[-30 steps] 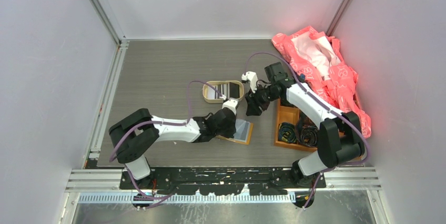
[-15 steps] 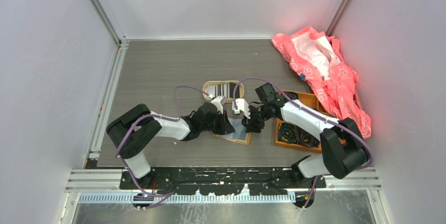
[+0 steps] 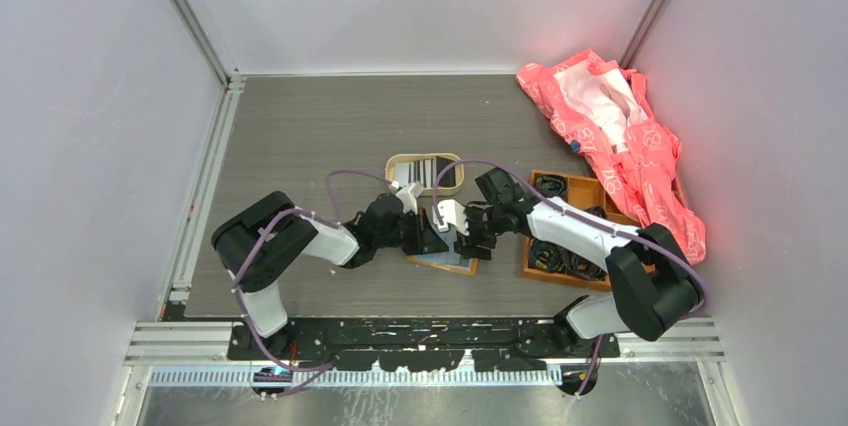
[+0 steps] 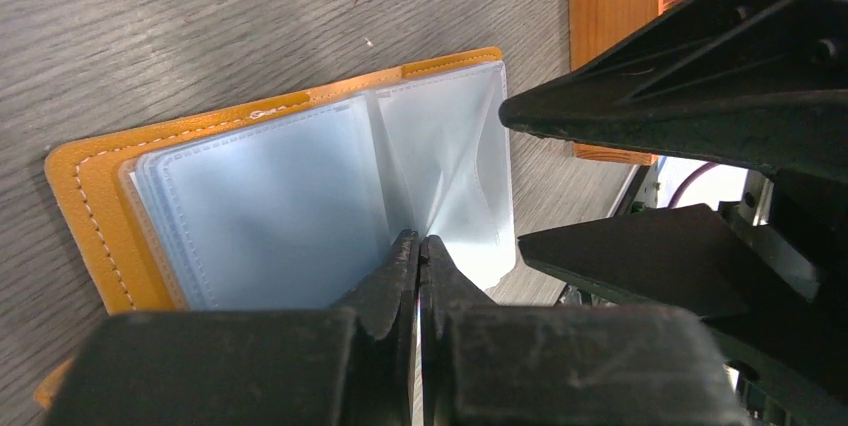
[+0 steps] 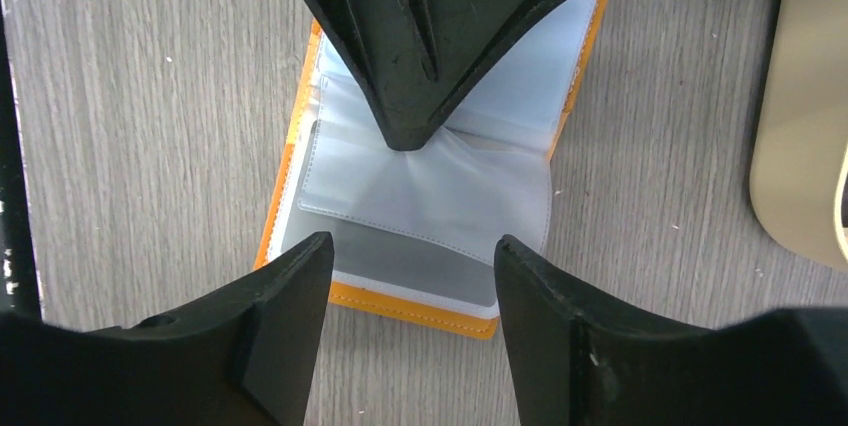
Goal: Put the credit cards into the card holder
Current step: Turn over the card slot in the card holder.
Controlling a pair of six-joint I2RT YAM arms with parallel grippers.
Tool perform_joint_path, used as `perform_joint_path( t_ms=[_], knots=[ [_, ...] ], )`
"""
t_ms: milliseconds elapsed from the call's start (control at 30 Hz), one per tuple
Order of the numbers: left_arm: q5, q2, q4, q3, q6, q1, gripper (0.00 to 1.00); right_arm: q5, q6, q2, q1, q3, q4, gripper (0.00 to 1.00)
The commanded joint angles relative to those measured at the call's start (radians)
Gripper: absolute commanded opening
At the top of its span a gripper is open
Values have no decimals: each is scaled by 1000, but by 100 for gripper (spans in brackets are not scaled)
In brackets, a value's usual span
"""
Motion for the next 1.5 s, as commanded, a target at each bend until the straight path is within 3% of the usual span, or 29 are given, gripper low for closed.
perform_joint_path(
  t_ms=[0,500,800,1067,1467],
  knots=[
    [48,14,97,-7,-29,11,1,35,-33,-33,26,-14,68,67],
    [89,52,200,-36,-75,36,2,148,-73,-29,73,-61,158,76],
    [75,27,180,-43,-71,35,14,208,-38,-14,96,-76,238,74],
    [-13,-122,6,-60,9,36,34,234,38,11,97,-79,310,73],
    [-198,-504,-323,-130,204,36,35,298,174,62,130,-59,421,72]
  ],
)
